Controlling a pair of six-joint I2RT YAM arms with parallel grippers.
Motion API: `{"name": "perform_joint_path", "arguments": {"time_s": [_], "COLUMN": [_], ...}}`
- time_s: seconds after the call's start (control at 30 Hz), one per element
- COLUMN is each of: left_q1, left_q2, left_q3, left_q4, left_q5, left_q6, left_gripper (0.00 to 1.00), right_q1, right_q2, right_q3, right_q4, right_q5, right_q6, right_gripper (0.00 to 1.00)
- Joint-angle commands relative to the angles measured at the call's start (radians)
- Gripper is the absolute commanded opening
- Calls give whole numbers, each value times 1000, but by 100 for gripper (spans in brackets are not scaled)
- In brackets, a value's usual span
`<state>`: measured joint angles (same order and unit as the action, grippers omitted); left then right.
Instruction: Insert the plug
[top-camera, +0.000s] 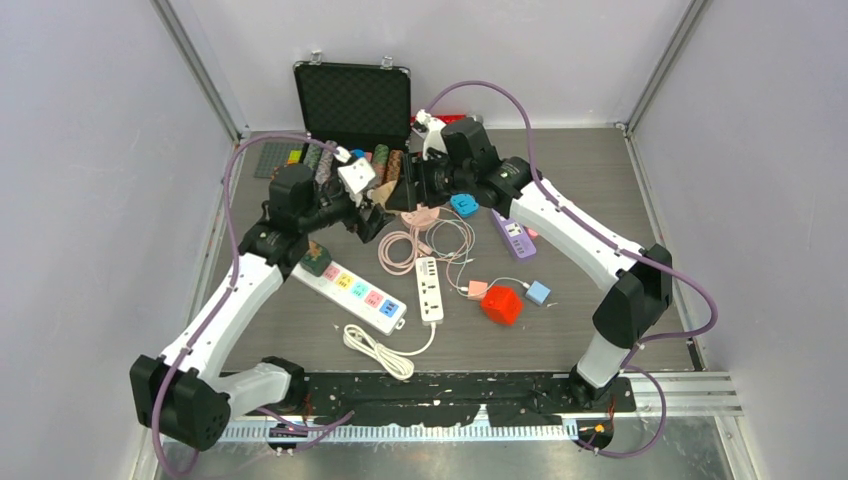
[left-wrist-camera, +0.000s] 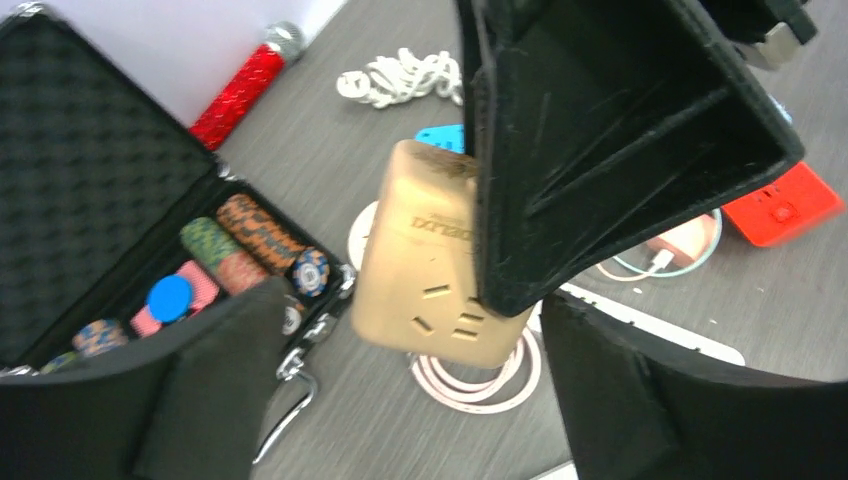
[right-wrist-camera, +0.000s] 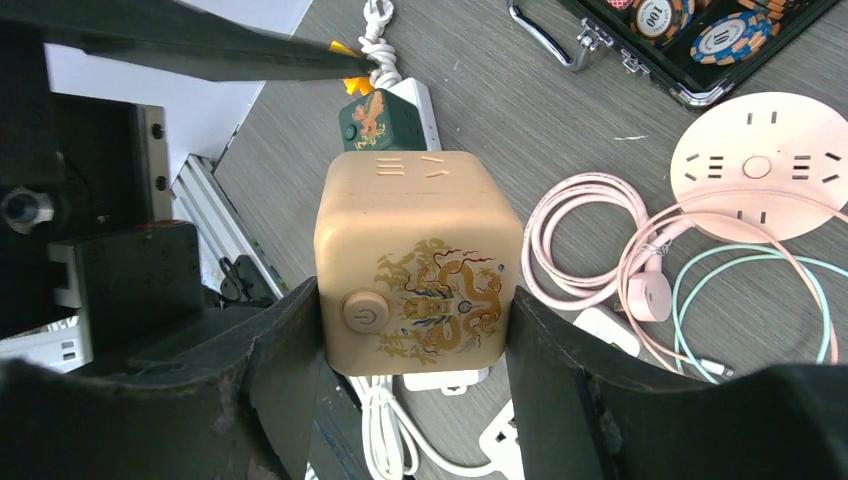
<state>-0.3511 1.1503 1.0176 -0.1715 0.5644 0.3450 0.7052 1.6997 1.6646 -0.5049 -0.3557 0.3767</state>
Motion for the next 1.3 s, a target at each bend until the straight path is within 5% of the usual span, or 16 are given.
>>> {"name": "perform_joint_path", "arguments": {"time_s": [0.0,0.3,0.53,0.8,1.27], "left_q1": [1,1,1,2,1], "left_q2": [-98,-426,-727,-805,-802], "left_q3": [-19,-140,-195,-146,-116], "left_q4": [45,-124,-253,-438,-526], "left_q5": [-160,-765,-1062,-1076,-1056], "left_q6": [-53,-331,-491,-522,-520], "left_gripper": [99,100,100,100,100], "right_q1": [7,113,246,377,410], "right_q2": [-36,61,214,442,654], "right_q3": [37,112,204,422,659], "right_q4": [67,-45,-100,-207,-397], "right_q5": [46,184,312,408,496], "right_q6": [-6,-201,-346,-394,-377], "right_gripper": [6,5,5,5,5]}}
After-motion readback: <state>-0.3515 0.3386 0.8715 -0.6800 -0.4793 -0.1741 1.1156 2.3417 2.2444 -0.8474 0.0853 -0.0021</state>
